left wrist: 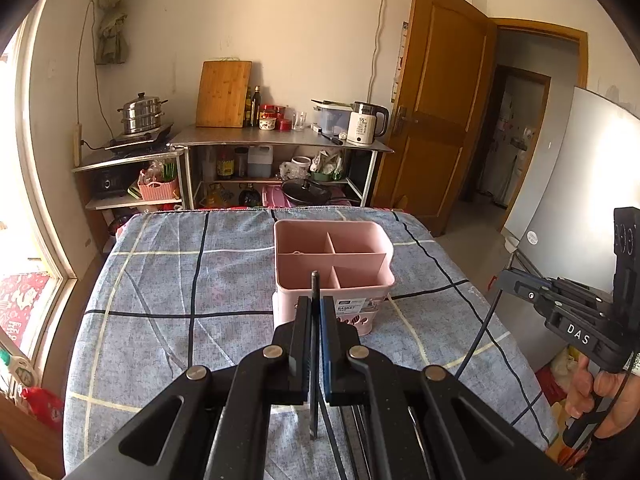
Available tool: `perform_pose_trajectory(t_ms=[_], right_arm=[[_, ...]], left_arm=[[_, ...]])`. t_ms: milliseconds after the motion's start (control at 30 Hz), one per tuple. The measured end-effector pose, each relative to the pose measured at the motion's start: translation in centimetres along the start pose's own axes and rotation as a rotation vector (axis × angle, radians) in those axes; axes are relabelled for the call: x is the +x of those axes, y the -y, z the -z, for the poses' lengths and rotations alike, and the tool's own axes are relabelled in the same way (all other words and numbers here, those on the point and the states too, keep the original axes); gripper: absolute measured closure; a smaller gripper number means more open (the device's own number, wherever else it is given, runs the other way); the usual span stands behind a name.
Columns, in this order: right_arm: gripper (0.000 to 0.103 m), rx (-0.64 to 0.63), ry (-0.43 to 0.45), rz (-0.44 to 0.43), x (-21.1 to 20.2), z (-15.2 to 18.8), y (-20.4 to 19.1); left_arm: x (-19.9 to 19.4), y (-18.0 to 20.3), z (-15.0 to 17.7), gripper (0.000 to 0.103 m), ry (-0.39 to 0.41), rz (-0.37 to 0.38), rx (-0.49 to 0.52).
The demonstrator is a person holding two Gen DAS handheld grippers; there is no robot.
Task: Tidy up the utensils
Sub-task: 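Lift the black chopsticks and carry them over the pink basket with both tools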
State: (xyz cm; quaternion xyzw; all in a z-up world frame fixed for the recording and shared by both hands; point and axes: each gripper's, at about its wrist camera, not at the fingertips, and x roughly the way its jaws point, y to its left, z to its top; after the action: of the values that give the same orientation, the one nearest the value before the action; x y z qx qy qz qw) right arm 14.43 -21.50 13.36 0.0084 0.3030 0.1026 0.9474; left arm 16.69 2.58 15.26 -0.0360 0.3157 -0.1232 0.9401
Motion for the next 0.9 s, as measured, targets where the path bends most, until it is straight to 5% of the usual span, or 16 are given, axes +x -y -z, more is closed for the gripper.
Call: perform_pose_trajectory(t_ms=[300, 533, 900], right_arm=[[0.099, 0.015, 0.006, 0.002, -0.5, 1.1, 0.1], [0.099, 0.011, 0.008, 0.011, -1.4, 1.6, 0.2], [0.099, 0.014, 0.012, 0.009, -2.3, 2.1, 0.3]], left_arm=[[-0.8, 0.1, 1.4, 0.099, 0.001, 0.010, -0.020], [1.0, 0.1, 4.0, 0.103, -0.095, 0.012, -0.035], [0.2, 0.3, 4.2, 0.103, -0.045, 0.021, -0.018]])
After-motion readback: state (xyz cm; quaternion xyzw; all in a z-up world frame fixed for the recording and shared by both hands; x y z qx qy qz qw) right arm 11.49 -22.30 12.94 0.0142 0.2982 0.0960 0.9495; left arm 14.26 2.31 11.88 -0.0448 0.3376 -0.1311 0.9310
